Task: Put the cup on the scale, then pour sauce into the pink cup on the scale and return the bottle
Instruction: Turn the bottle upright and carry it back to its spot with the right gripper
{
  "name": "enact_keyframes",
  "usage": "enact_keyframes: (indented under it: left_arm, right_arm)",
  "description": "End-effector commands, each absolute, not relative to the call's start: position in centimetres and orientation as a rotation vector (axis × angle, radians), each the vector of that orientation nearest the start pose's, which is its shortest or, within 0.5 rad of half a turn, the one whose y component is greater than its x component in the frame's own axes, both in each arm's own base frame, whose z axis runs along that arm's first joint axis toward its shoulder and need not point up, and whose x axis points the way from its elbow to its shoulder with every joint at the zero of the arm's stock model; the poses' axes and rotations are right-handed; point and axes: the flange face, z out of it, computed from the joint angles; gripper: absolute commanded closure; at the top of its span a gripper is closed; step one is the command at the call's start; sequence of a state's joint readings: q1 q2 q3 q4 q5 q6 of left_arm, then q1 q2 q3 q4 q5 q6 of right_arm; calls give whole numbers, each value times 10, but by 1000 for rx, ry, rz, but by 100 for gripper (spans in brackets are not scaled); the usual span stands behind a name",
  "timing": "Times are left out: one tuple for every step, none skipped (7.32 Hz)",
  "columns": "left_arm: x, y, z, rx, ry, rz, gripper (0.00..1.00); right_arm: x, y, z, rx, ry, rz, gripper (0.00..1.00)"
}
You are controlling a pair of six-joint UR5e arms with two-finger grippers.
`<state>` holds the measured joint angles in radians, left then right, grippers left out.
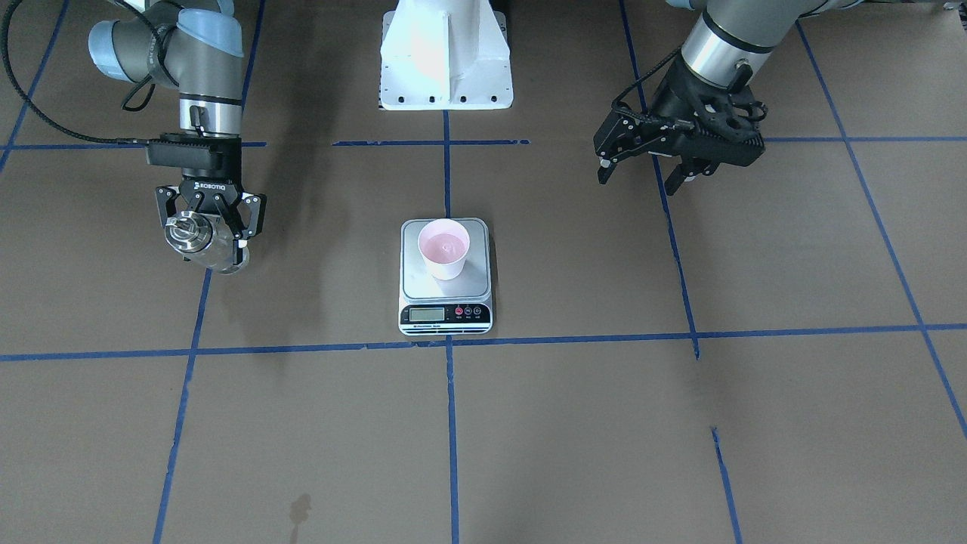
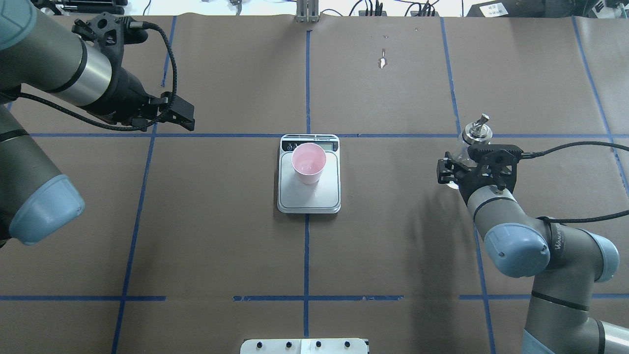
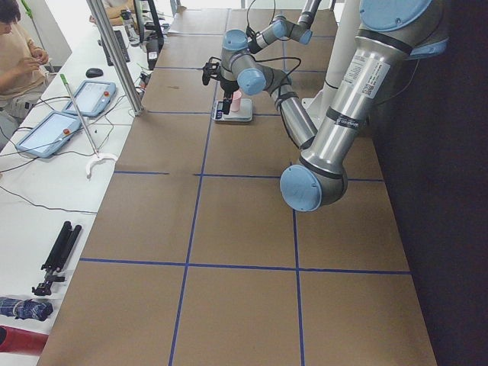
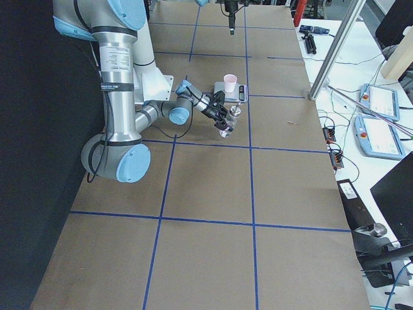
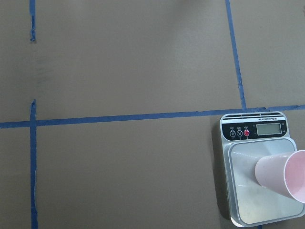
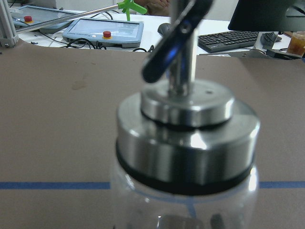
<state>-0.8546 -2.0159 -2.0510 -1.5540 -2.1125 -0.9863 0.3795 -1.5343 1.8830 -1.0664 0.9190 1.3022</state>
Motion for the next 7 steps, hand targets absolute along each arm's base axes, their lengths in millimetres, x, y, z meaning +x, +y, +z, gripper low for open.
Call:
enact_keyframes:
  left_arm:
    - [297, -466, 205, 207, 998, 1, 1]
    - [295, -465, 202, 211, 1003, 2, 1]
    - [295, -464, 203, 212, 1002, 1, 1]
    - [293, -462, 202, 213, 1005, 3, 1]
    - [292, -461, 202, 213, 1005, 3, 1]
    - [291, -461, 201, 216, 1006, 2, 1]
    - [291, -460, 200, 215, 1007, -1, 1]
  right_arm:
    - [-404, -373, 453, 890, -577, 399, 100]
    - [-401, -375, 451, 936, -558, 423, 100]
    - [-400, -375, 450, 946, -563, 443, 100]
    - [-400, -377, 459, 958, -543, 457, 100]
    - [-417, -367, 473, 968, -552, 467, 100]
    - [-426, -365, 479, 981, -586, 473, 100]
    - [-428, -366, 476, 986, -604, 476, 100]
